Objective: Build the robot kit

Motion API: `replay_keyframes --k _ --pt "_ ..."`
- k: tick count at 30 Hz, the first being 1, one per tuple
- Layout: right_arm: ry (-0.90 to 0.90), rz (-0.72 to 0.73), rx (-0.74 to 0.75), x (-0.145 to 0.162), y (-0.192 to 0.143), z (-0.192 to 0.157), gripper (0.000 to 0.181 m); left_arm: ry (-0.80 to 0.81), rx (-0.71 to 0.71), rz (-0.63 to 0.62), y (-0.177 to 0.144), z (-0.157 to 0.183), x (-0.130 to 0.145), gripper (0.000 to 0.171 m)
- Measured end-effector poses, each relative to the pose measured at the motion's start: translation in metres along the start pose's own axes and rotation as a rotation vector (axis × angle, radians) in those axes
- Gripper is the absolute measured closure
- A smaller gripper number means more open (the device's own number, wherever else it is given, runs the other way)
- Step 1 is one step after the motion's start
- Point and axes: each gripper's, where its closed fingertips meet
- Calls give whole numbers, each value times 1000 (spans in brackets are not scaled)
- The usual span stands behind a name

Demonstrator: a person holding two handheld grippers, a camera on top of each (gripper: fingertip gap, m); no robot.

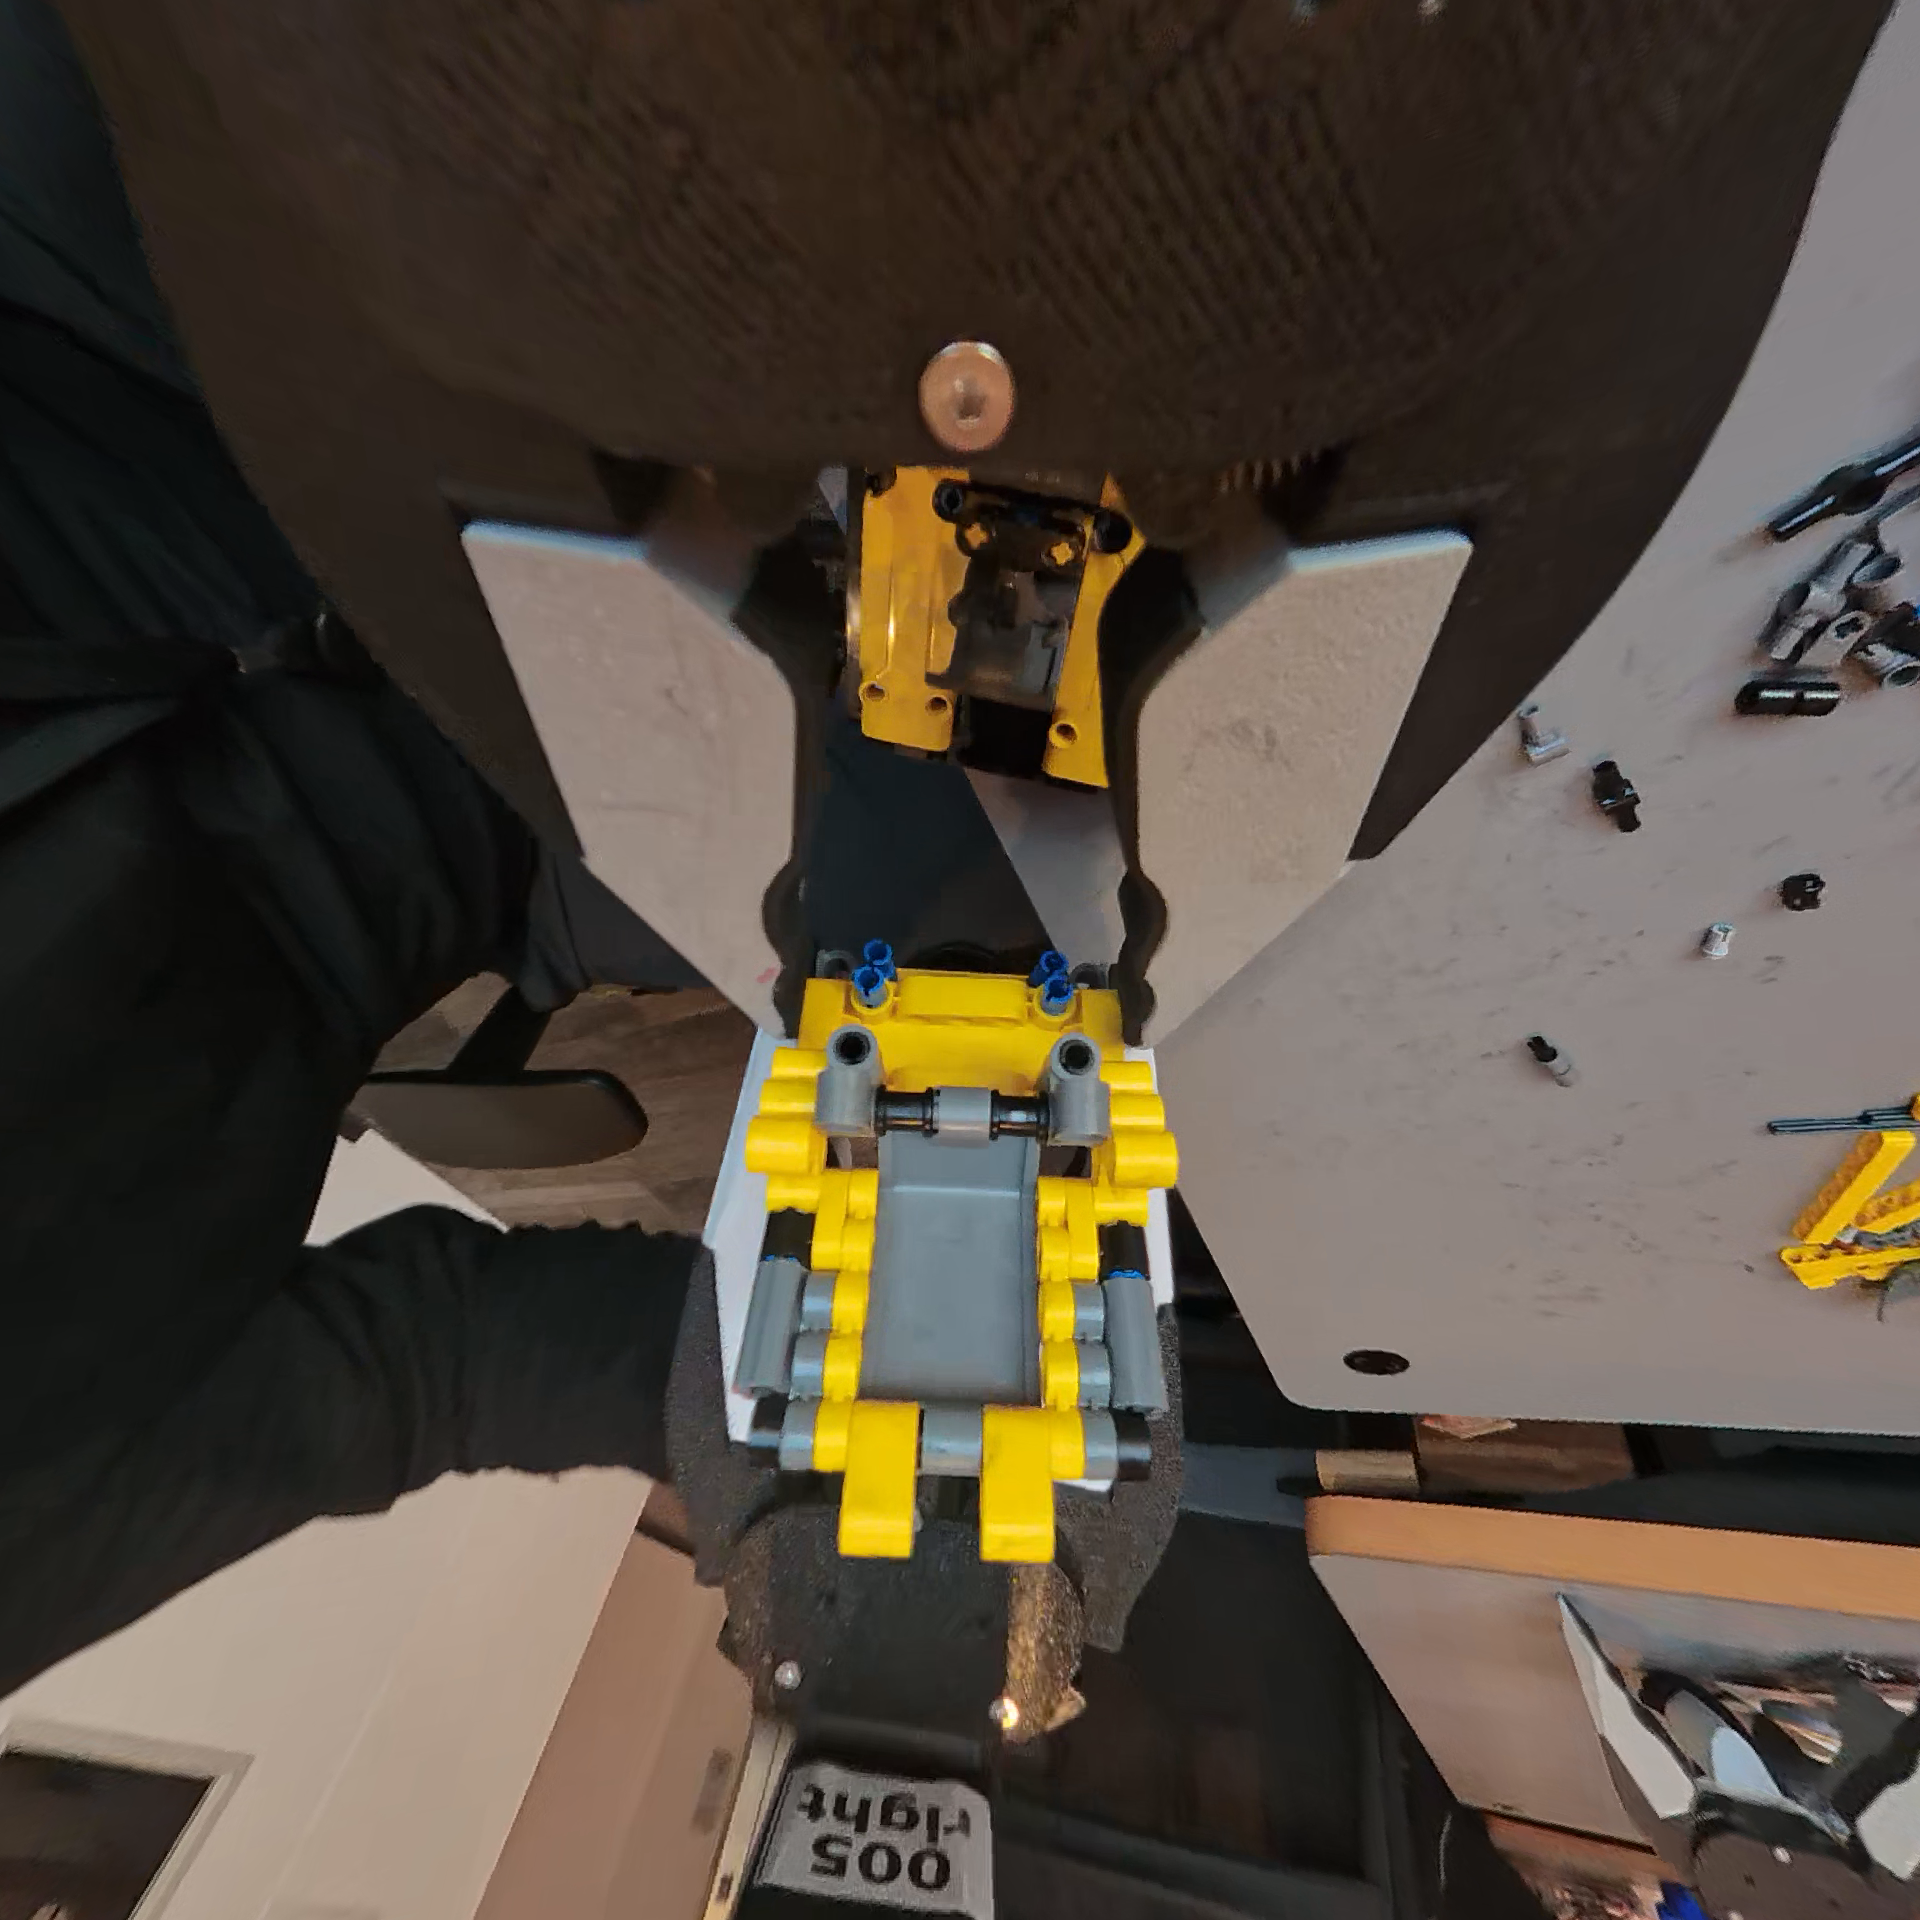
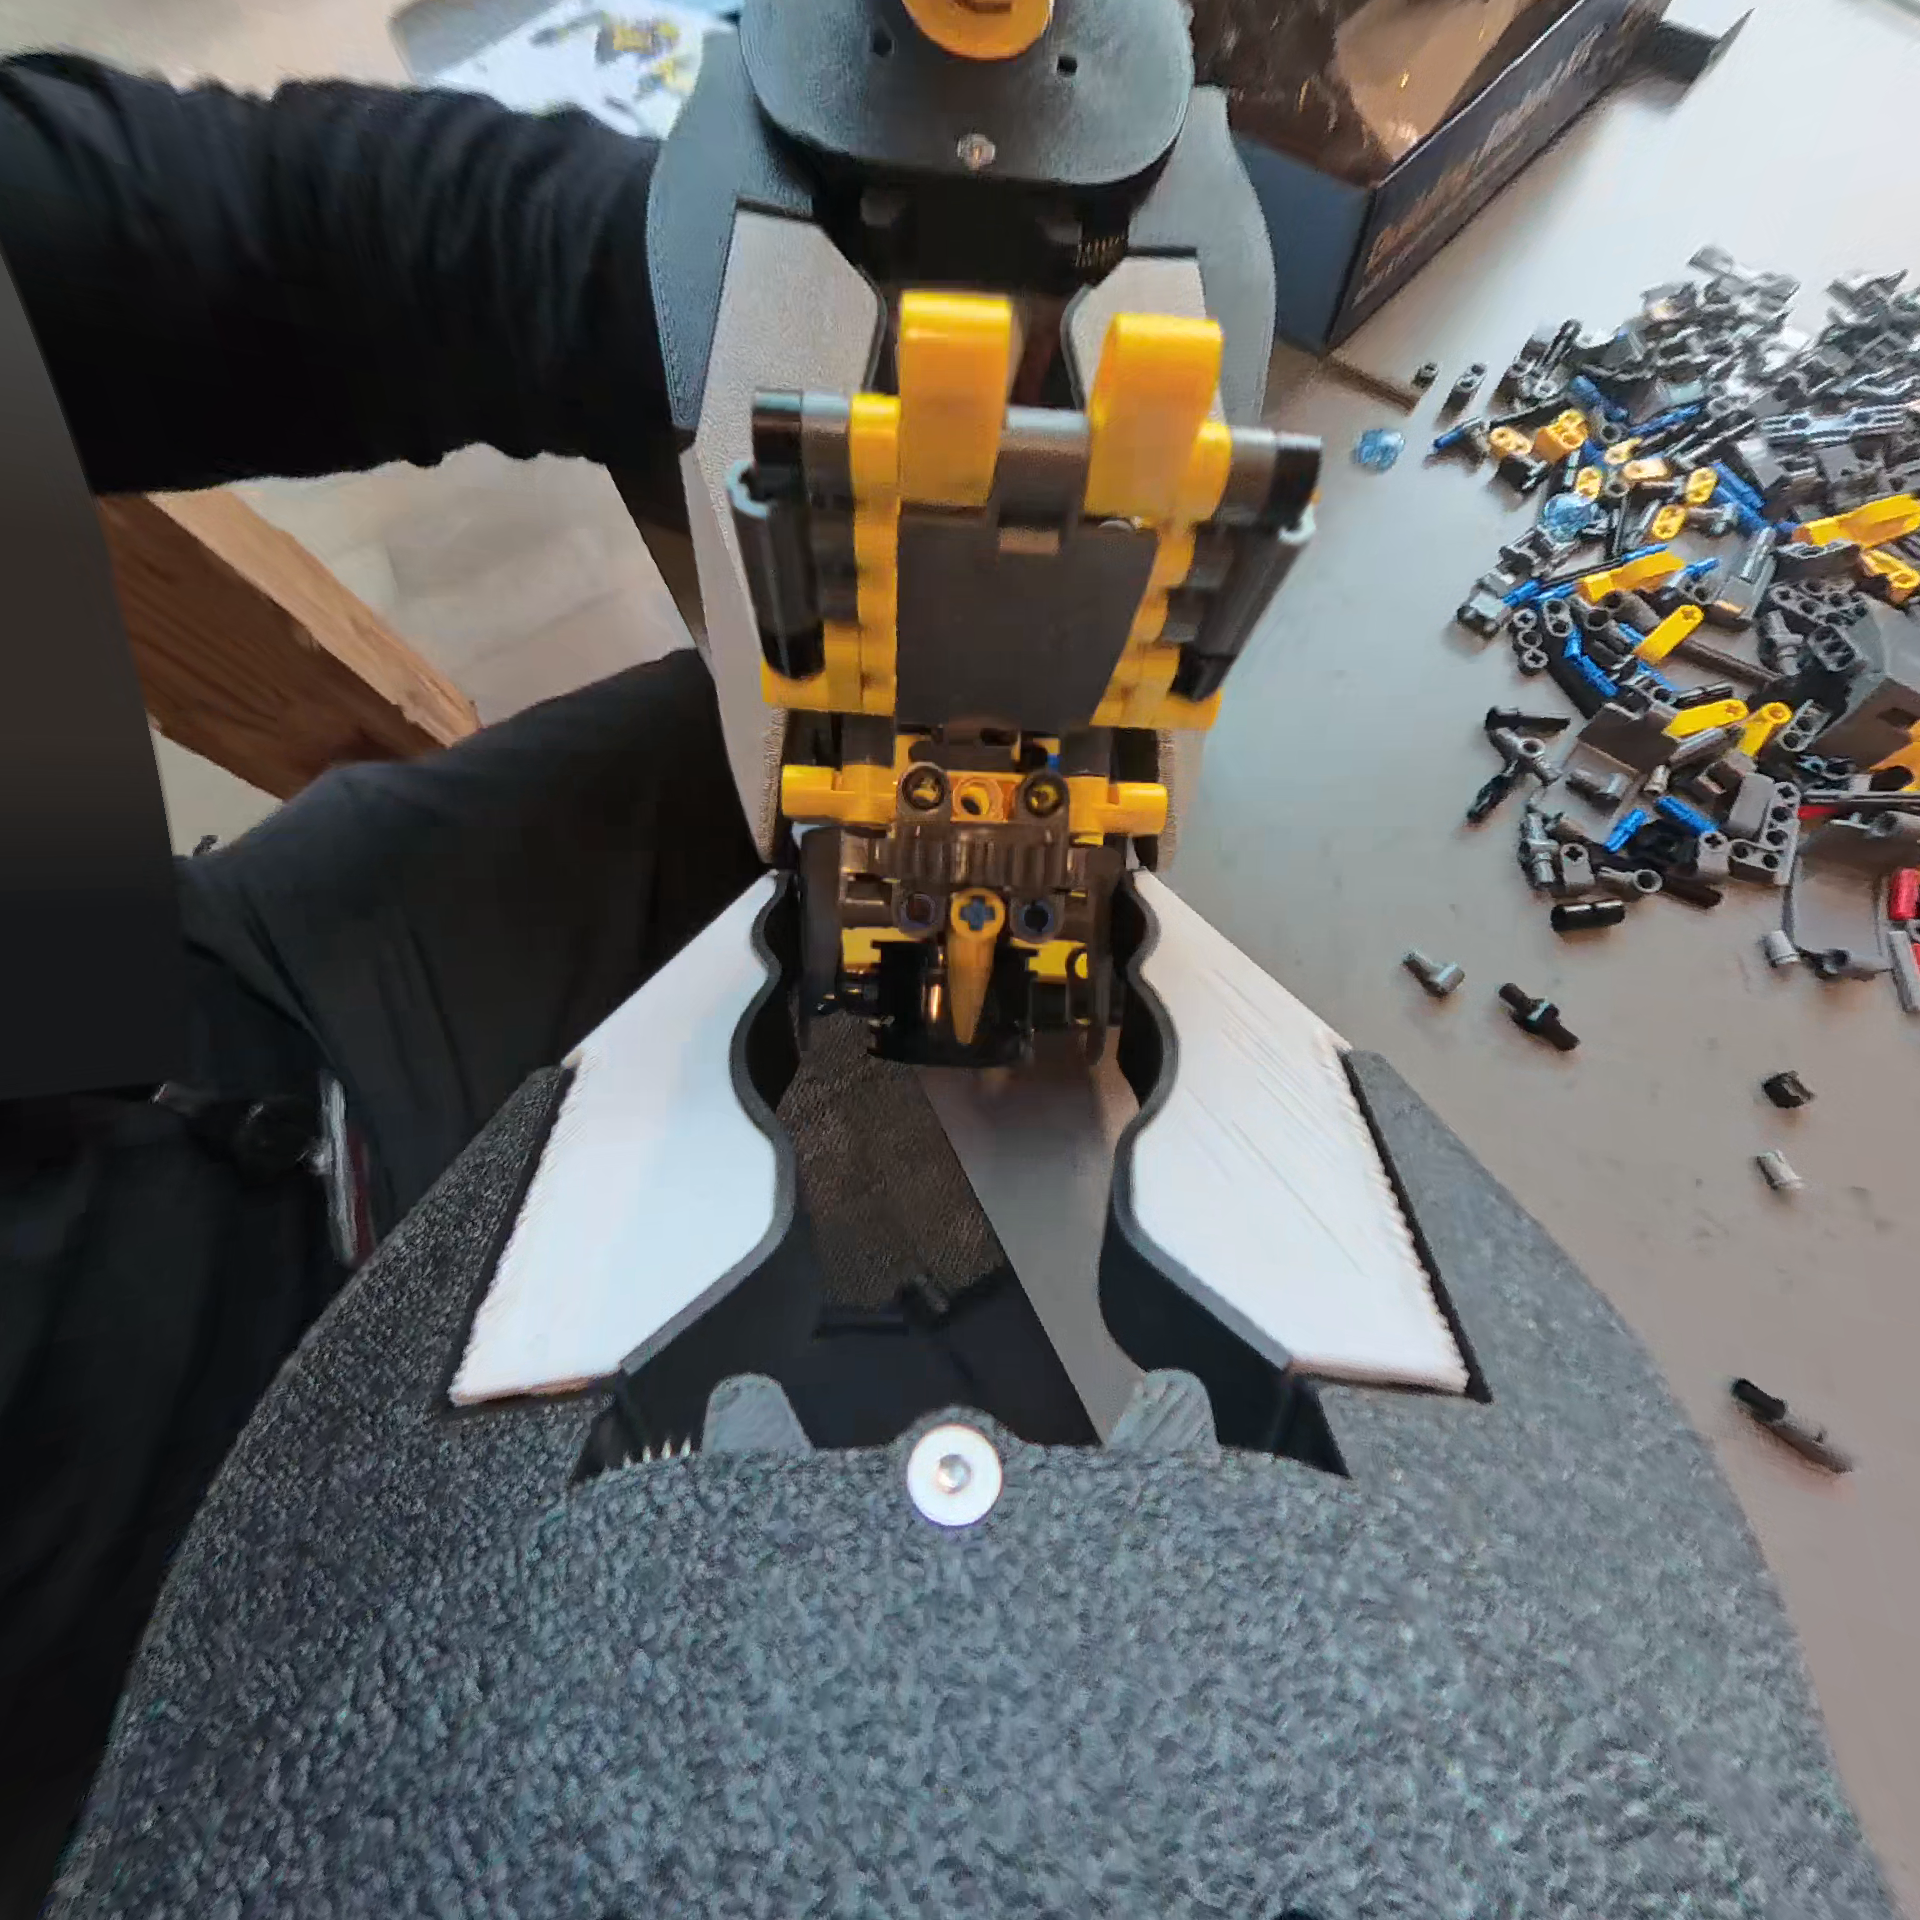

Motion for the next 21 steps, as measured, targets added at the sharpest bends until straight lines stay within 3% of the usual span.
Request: replay_keyframes --k 2,6,12,21 --pt "-1 65 18 -6 -1 3 121 -10 1 47 -2 -2 -5 114" --pt "69 355 15 -33 -14 8 123 -56 9 188 -11 -5 -26 114" --pt "181 615 -54 -43 -23 12 128 -47 -3 250 -16 -8 -34 114" --pt "192 568 -52 -33 -7 11 129 -27 -26 234 -15 -9 -32 114"
Point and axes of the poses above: each gripper's, where its closed fingertips meet, y out along the fingers, x out of its underside, z = x × y across the jaws, and after that the axes turned 5 degrees about z, right-handed
